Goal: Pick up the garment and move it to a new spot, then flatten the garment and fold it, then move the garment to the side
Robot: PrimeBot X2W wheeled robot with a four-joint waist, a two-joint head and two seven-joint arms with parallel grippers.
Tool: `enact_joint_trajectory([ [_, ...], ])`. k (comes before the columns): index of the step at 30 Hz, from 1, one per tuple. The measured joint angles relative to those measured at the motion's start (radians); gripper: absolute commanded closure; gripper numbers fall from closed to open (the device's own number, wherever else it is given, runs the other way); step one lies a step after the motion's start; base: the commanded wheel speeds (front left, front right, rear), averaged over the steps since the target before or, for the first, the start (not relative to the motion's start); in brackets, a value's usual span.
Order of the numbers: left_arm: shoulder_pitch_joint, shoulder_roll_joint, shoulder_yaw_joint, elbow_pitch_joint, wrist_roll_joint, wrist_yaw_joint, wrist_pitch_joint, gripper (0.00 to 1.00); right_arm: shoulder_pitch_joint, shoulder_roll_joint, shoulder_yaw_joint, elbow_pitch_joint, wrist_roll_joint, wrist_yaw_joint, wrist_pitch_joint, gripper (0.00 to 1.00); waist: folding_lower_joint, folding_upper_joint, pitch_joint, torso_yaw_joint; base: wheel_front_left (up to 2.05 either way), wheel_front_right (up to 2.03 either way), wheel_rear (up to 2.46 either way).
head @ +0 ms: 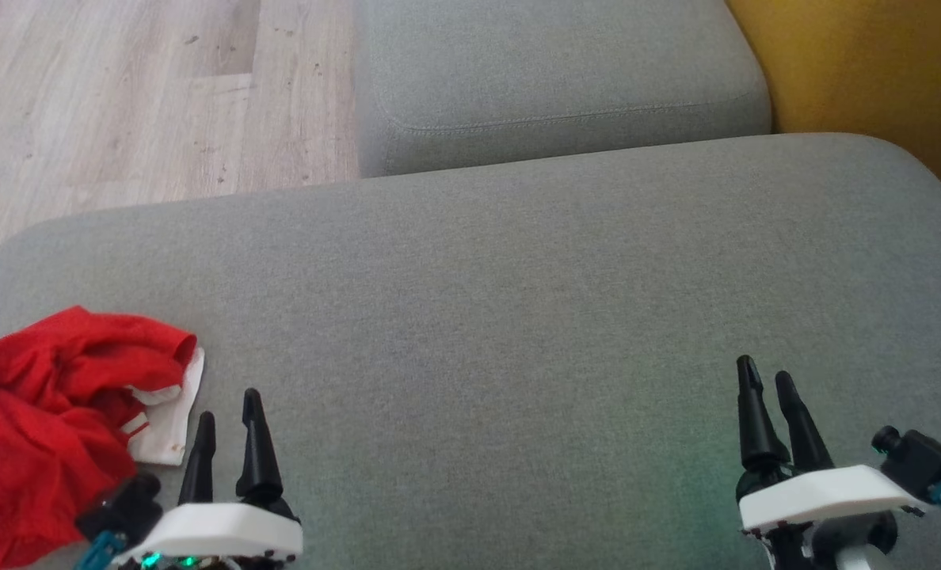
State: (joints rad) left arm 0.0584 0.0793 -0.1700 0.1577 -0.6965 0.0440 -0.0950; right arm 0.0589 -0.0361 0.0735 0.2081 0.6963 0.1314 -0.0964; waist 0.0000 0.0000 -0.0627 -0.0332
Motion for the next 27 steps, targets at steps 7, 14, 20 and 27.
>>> enact_joint_trajectory([
  [7, 0.01, 0.004, -0.026, -0.012, 0.074, 0.011, -0.016, 0.0, 0.0, -0.001, 0.011, -0.011, -0.077, 0.0, -0.012, 0.0, 0.0, 0.0, -0.001, -0.003, 0.0, 0.0, 0.0],
  [14, 0.01, 0.01, -0.042, -0.032, 0.162, 0.025, -0.04, 0.0, 0.008, -0.002, 0.023, -0.029, -0.166, 0.0, -0.038, 0.0, 0.0, 0.0, -0.005, -0.009, 0.0, 0.0, 0.0],
  [20, 0.013, 0.012, -0.058, -0.039, 0.236, 0.04, -0.057, 0.0, 0.015, -0.003, 0.039, -0.038, -0.242, 0.0, -0.053, 0.0, 0.0, 0.0, -0.011, -0.011, 0.0, 0.0, 0.0],
  [27, 0.016, 0.017, -0.072, -0.05, 0.328, 0.058, -0.074, 0.0, 0.016, -0.003, 0.05, -0.047, -0.331, 0.0, -0.072, 0.0, 0.0, 0.0, -0.019, -0.012, 0.0, 0.0, 0.0],
])
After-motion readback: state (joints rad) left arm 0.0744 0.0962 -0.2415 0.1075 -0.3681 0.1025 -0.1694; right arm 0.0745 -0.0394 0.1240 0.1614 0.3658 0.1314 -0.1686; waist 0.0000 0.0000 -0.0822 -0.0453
